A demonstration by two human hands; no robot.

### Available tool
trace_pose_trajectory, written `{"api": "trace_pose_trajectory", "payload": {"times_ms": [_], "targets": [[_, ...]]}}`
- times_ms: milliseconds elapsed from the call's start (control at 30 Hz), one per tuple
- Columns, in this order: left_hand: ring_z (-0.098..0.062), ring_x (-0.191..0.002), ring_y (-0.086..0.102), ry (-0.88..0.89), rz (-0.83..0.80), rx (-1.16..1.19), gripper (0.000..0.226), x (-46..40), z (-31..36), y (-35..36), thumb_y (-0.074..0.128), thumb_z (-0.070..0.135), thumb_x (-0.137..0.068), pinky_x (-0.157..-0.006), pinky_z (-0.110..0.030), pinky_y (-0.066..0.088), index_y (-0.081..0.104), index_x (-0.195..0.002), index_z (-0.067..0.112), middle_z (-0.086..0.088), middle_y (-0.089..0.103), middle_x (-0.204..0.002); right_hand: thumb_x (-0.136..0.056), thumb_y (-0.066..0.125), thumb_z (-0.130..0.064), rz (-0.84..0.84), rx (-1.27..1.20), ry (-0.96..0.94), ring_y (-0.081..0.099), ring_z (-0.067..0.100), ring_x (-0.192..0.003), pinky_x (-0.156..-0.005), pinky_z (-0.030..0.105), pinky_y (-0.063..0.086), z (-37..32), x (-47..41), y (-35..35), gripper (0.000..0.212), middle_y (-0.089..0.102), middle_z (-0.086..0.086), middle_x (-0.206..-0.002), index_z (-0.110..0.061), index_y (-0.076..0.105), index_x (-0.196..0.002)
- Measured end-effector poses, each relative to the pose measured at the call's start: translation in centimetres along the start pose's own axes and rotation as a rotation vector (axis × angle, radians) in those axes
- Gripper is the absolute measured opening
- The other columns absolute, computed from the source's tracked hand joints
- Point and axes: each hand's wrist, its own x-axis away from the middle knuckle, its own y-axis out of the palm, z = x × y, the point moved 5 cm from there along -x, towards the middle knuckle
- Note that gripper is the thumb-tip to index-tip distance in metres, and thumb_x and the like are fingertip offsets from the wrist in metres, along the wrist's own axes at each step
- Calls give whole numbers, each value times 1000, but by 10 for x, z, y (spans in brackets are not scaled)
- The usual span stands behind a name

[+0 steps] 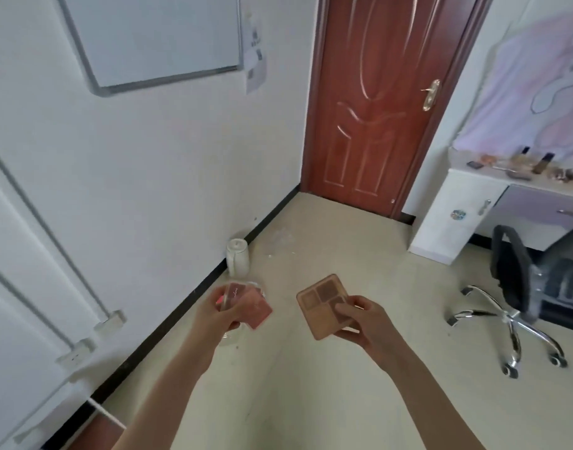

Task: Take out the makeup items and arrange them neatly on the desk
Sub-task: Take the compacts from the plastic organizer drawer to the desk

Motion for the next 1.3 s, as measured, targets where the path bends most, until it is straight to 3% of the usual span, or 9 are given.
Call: {"api": "trace_pose_trajectory", "payload": {"times_ms": [167, 300, 467, 700, 833, 967, 1067, 1133, 1300], "targets": [[-29, -94, 63, -35, -175, -115, 34, -84, 0, 92, 71, 14, -79, -79, -33, 51, 61, -111, 10, -17, 66, -101, -87, 58, -6, 201, -158, 28, 65, 19, -74, -63, 31, 56, -3, -41, -79, 9, 68, 6, -76, -3, 65, -92], [-27, -93, 64, -67, -298, -169, 55, -147, -1, 172, 81, 29, -64, -75, -30, 51, 59, -111, 11, -13, 67, -99, -87, 57, -6, 287, -230, 24, 65, 20, -76, -65, 31, 56, -22, -85, -145, 9, 67, 8, -77, -2, 65, -91], [-28, -88, 63, -76, -268, -124, 44, -245, 11, 283, 75, 14, -75, -74, -32, 52, 52, -112, 6, -15, 64, -99, -88, 58, -6, 361, -292, -8, 64, 20, -75, -64, 30, 56, -68, -166, -231, 7, 66, 8, -77, -2, 63, -89], [-29, -95, 64, -109, -395, -127, 38, -343, 32, 426, 71, 14, -79, -79, -33, 53, 52, -112, 10, -14, 65, -101, -88, 59, -9, 439, -353, -26, 63, 22, -81, -64, 29, 56, -133, -261, -338, 10, 65, 11, -86, -1, 61, -94], [-27, -92, 64, -160, -457, -127, 51, -399, 36, 482, 77, 17, -73, -79, -31, 52, 52, -115, 8, -15, 65, -103, -88, 59, -10, 475, -392, -17, 64, 22, -82, -67, 31, 56, -150, -314, -390, 9, 66, 11, -88, -2, 62, -92], [-26, -89, 64, -205, -494, -143, 63, -463, 33, 537, 71, 26, -59, -75, -30, 50, 52, -116, 8, -16, 65, -105, -88, 60, -11, 529, -424, -6, 65, 22, -83, -69, 32, 56, -164, -377, -439, 12, 67, 11, -88, -2, 62, -96], [-28, -90, 63, -223, -506, -148, 56, -524, 32, 584, 76, 15, -73, -76, -31, 50, 50, -121, 3, -19, 63, -107, -88, 60, -10, 557, -432, -4, 66, 22, -79, -66, 32, 56, -182, -433, -476, 13, 68, 11, -86, -1, 62, -96], [-28, -92, 62, -213, -509, -147, 47, -569, 37, 619, 68, 11, -82, -77, -31, 51, 49, -124, 2, -20, 62, -109, -88, 60, -11, 568, -415, -17, 67, 21, -79, -66, 31, 56, -201, -473, -501, 13, 68, 10, -85, -1, 63, -96], [-27, -95, 61, -166, -520, -170, 46, -675, 73, 707, 66, 16, -84, -77, -29, 50, 48, -124, 5, -18, 60, -111, -88, 60, -11, 606, -458, -50, 67, 22, -83, -67, 31, 56, -260, -564, -560, 15, 69, 10, -87, -3, 61, -100]]}}
